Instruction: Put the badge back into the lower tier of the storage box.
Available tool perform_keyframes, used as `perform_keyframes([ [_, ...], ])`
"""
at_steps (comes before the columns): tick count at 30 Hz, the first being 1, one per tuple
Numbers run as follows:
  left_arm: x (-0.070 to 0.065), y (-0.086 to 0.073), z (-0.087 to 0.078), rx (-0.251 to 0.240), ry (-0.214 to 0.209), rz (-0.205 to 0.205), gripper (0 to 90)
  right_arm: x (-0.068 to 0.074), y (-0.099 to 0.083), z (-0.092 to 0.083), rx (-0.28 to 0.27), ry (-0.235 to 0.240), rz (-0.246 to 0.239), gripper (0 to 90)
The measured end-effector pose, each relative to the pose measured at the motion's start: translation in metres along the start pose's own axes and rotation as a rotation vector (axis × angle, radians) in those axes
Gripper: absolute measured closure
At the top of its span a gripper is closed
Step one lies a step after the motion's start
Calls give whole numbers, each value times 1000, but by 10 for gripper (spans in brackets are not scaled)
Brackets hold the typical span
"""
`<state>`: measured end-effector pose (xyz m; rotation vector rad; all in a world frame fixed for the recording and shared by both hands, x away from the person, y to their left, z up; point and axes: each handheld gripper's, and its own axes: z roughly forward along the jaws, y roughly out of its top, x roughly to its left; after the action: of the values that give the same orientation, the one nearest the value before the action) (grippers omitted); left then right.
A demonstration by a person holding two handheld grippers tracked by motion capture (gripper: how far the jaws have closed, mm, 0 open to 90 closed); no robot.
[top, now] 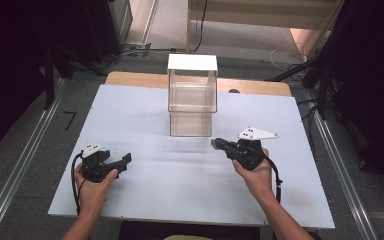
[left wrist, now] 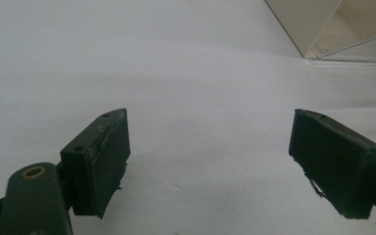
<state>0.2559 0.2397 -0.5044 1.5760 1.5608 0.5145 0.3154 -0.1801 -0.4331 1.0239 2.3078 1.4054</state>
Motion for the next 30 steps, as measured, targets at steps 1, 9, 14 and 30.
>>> perform_keyframes([
  [1, 0, 0, 0, 0, 0, 0, 159, 0, 1, 0, -3, 4, -2, 860],
  [9, 0, 0, -1, -5, -1, -3, 159, 2, 7, 5, -9, 6, -6, 860],
  [14, 0, 0, 0, -2, -3, -1, 158, 2, 9, 8, -12, 7, -7, 860],
  [30, -1, 0, -1, -6, -6, 6, 158, 0, 19, 20, -18, 4, -3, 860],
])
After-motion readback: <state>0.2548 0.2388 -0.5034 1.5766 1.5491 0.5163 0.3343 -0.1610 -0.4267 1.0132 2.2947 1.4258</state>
